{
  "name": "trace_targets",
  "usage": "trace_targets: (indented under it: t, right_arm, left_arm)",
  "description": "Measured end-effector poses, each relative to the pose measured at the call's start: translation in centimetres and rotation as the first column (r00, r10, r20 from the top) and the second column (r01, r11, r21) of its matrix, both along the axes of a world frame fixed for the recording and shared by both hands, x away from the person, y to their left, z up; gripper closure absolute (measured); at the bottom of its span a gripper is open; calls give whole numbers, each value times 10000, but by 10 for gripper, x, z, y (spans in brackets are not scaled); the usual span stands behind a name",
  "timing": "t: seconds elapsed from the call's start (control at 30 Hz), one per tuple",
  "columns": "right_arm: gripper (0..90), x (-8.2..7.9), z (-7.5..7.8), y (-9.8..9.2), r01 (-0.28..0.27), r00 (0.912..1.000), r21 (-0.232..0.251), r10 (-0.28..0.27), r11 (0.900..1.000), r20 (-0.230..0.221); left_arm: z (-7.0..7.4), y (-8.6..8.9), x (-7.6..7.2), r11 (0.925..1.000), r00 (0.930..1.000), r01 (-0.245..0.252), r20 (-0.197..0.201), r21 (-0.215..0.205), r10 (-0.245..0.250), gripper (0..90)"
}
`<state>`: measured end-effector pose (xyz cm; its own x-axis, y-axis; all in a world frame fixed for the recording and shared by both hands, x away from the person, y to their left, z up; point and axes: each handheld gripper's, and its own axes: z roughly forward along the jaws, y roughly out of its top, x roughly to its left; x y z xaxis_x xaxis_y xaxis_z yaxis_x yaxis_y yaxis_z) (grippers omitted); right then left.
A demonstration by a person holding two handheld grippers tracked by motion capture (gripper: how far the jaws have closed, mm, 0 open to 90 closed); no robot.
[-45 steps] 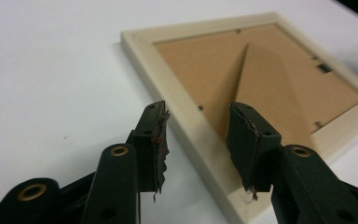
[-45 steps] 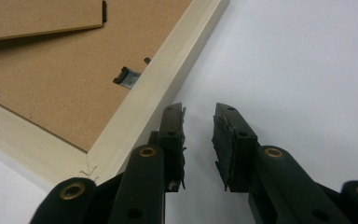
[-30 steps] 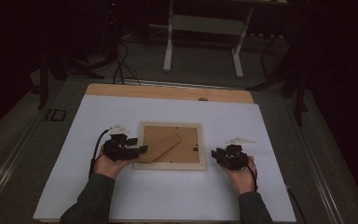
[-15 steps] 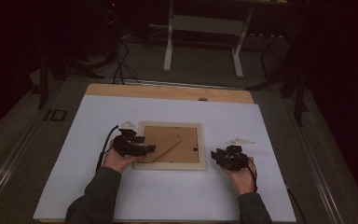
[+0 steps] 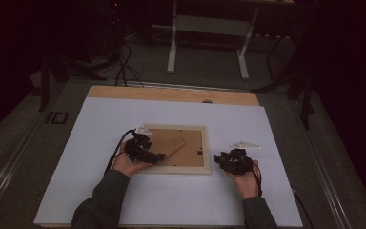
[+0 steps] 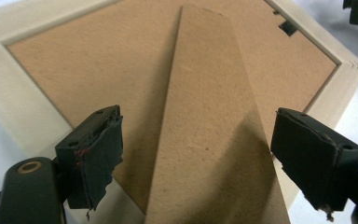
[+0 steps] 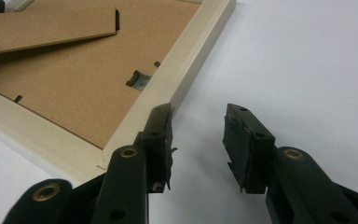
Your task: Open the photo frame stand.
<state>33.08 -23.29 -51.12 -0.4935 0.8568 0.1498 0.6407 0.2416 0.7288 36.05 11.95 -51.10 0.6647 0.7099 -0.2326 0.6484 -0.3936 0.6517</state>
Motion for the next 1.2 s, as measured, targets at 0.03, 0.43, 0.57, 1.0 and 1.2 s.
trace_targets:
  t: [0.03, 0.43, 0.57, 1.0, 1.2]
  right_arm:
    - [609, 0, 0, 0, -6, 10000, 3, 6, 10000, 2]
    - [604, 1, -1, 1, -28, 10000, 2, 28, 10000, -30]
    - [603, 1, -1, 2, -48, 10000, -12, 48, 10000, -22]
    - [599, 1, -1, 4, -124, 9999, -21, 124, 9999, -64]
    - [597, 2, 0, 7, -251, 9997, -84, 251, 9996, -61]
  left_arm:
    - [-1, -1, 0, 10000, 10000, 74, -36, 62, -74, 173]
    - [-3, -7, -1, 9983, 9987, 505, -126, 298, -501, 222]
    - [-2, -9, -2, 9970, 9984, 567, -59, 530, -565, 226]
    - [0, -16, -7, 9869, 9958, 628, 566, 1489, -720, 349]
    - [5, -18, -10, 9856, 9910, 637, 1063, 1567, -810, 352]
